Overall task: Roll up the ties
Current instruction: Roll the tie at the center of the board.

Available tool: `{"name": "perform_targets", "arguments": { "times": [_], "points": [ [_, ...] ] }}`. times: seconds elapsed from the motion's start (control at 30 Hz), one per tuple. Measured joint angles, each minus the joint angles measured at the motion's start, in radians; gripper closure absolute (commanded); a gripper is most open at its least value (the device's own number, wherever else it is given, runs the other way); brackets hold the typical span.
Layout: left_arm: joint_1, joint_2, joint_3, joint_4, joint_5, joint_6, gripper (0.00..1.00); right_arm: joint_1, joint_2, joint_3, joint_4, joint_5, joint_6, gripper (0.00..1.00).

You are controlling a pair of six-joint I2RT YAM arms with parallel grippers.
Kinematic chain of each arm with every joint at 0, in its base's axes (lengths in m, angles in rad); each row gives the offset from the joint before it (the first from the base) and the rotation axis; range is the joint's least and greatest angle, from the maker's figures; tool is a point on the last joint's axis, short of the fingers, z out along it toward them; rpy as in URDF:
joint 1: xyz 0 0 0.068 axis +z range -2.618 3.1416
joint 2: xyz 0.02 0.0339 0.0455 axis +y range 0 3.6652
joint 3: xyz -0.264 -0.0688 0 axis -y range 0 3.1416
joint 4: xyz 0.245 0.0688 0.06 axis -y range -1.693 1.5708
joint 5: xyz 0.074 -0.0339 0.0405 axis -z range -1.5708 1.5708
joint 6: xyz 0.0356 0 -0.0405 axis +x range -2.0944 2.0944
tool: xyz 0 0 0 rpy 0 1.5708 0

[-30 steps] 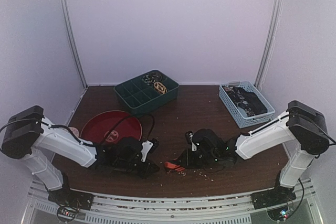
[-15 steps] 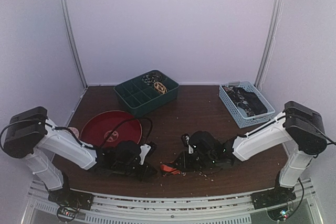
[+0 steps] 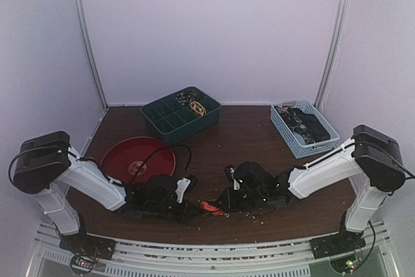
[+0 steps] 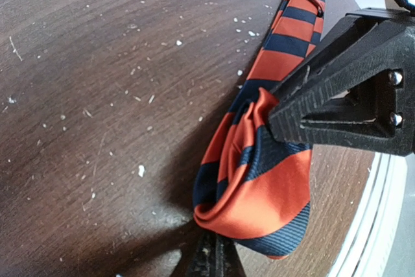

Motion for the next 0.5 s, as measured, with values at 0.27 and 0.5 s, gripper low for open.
{"name": "perform_targets", "arguments": {
  "times": [0.27,0.5],
  "points": [
    [0.0,0.001,0.012,-0.006,0.0,0.001,1.0,-0.008,-0.015,-0.027,0.016,0.001,-0.004,0.79],
    [0.0,0.001,0.056,-0.016,0.005,0.008,1.0,-0.013,-0.03,-0.033,0.011,0.013,-0.02,0.85]
  ]
}}
